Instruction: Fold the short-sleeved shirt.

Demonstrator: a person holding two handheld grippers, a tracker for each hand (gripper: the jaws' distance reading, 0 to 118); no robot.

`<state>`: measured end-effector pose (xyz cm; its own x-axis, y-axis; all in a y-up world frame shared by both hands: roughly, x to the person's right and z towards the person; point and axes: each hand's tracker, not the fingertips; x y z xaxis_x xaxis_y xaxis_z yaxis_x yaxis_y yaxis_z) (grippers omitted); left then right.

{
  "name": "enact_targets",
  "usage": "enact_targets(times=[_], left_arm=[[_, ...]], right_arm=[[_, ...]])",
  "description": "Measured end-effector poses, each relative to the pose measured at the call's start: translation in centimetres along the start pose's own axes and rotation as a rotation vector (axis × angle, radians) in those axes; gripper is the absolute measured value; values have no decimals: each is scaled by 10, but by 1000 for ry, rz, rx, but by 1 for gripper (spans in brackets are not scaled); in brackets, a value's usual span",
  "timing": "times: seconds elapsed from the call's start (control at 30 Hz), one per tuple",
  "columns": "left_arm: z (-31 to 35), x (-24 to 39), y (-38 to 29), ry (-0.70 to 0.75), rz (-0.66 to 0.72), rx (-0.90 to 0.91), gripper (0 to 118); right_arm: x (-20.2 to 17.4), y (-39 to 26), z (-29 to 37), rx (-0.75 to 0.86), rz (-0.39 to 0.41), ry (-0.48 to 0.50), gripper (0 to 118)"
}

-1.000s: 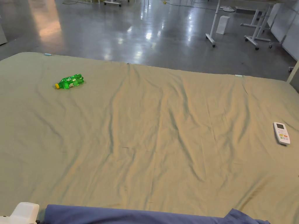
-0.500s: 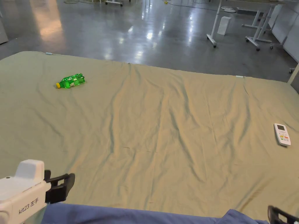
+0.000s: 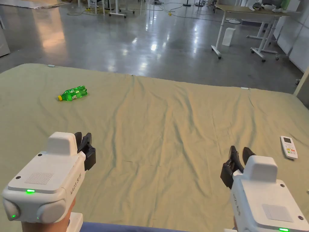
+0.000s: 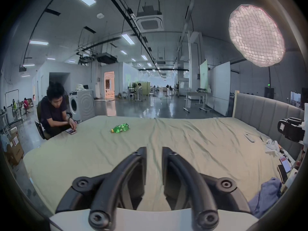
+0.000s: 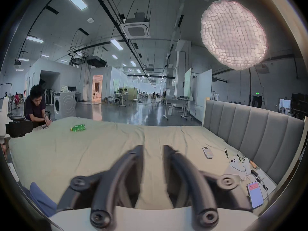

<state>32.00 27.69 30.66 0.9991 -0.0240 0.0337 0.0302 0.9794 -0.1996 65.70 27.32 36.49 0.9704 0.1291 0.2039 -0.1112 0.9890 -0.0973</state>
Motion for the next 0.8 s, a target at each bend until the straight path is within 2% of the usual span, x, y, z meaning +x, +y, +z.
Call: enact_targets(times=[0.1,0.23,0.4,0.5,0.6,0.8], left_arm=[[-3,-2,0,-5,10,17,3],[-3,-2,0,18,-11,42,2],[-2,-15,-1,-2,-43,12,2],[-3,-37,-11,-45,-44,-91,2],[0,-58,-28,-23,-47,-205,2],[-10,-116,-75,-47,45,-514,2]], right_arm=[[-7,0,-4,17,-10,-20,1],[-10,1,-5,46,11,-57,0],[-10,3,-5,47,21,-32,0],[-9,1,-8,28,22,-5,0],[-11,-5,-12,4,22,8,0],[-15,-20,-19,-62,8,45,0]])
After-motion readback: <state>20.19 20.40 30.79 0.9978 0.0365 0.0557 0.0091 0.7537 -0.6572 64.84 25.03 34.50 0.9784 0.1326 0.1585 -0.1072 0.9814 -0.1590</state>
